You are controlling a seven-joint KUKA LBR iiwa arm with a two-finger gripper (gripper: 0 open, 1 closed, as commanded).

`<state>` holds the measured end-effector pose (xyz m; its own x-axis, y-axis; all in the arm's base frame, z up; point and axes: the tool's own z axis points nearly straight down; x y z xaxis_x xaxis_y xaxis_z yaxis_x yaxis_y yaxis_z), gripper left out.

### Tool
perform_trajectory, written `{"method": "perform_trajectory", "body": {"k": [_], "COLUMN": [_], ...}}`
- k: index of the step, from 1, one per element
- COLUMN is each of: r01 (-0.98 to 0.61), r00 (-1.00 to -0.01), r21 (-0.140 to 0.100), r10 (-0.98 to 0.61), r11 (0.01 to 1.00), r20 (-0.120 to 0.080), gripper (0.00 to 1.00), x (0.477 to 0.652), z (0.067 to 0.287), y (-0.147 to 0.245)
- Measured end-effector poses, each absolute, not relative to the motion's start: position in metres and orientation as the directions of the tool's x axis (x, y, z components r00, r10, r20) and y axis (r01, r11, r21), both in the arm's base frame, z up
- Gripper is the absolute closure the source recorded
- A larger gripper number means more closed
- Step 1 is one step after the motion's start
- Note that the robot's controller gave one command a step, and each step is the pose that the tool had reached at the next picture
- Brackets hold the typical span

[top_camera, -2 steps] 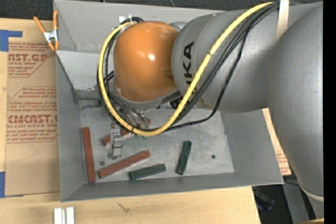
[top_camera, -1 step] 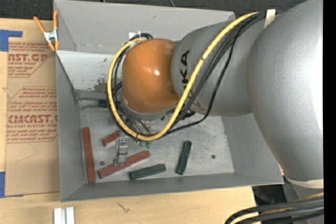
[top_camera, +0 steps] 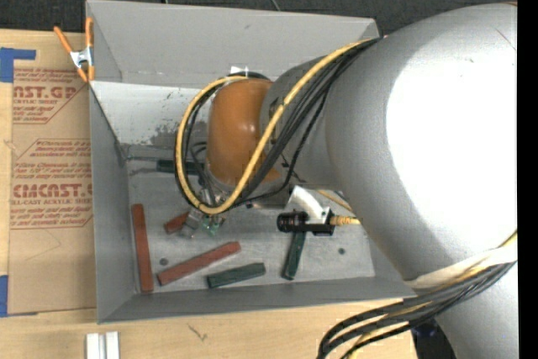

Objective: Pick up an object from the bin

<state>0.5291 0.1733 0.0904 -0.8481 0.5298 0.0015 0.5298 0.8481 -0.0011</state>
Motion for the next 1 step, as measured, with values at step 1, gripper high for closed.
{"method": "perform_trajectory", "body": {"k": [1], "r01": [0.53], "r00": [-0.848], "r21": [-0.001], "r10": [0.53], "r11": [0.848], "r20": [0.001], "gripper": [1.0], "x": [0.5292], "z": [0.0906], "y": [0.1734]}}
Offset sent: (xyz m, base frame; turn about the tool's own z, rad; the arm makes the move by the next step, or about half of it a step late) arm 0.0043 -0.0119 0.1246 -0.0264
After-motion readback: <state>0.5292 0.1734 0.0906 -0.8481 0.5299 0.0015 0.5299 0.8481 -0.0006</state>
